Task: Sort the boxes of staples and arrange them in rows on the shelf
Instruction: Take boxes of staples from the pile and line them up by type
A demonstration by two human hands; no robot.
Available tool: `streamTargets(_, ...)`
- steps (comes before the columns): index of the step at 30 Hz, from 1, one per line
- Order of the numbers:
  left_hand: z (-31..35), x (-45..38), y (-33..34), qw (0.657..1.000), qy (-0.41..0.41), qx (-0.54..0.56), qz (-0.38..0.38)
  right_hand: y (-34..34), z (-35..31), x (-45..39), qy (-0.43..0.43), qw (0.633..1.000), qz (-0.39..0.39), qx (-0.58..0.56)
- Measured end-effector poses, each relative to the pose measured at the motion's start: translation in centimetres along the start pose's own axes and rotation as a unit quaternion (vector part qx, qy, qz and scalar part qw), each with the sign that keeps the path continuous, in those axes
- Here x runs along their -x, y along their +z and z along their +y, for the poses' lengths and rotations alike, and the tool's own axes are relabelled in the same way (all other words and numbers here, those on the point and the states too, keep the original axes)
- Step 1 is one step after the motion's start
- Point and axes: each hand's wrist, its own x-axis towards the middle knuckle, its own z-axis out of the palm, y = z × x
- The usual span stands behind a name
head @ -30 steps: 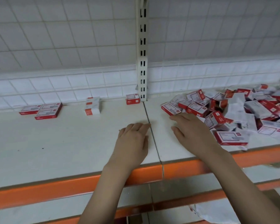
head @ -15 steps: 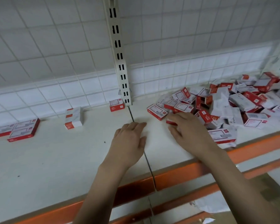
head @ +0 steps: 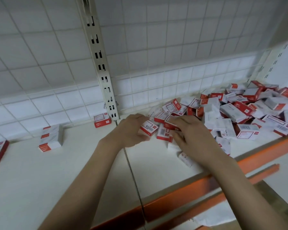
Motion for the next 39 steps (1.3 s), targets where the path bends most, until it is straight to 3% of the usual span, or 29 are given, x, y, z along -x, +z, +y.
streamTargets(11, 2.2, -1.9, 1.4, 0.997, -0.081, 0.013, 0.005, -3.0, 5.0, -2.9, -0.084, 0.995, -0.045, 0.017)
streamTargets(19, 3.1, 0.0, 2.2, 0.985, -0.160, -0.056, 0.023, -2.4, 5.6, -4.2, -0.140, 0.987, -0.079, -0.003)
streamTargets(21, 3.4, 0.8, 2.5, 0.978, -0.174, -0.104, 0.041, -2.1, 5.8, -4.5, -0.148, 0.985, -0.087, -0.003)
streamTargets(29, 5.0, 4.7, 3.8, 0.954, -0.238, -0.125, 0.133, -1.4, 5.8, -5.7, -0.147, 0.979, -0.136, 0.033)
streamTargets(33, 6.8, 6.3, 4.3, 0.944, -0.227, -0.064, 0.231, -1.0, 5.5, -6.5, -0.130, 0.973, -0.179, 0.072)
streamTargets(39, 9.0, 7.6, 5.5, 0.927, -0.235, 0.006, 0.292, -0.7, 4.9, -7.1, -0.106, 0.965, -0.228, 0.075)
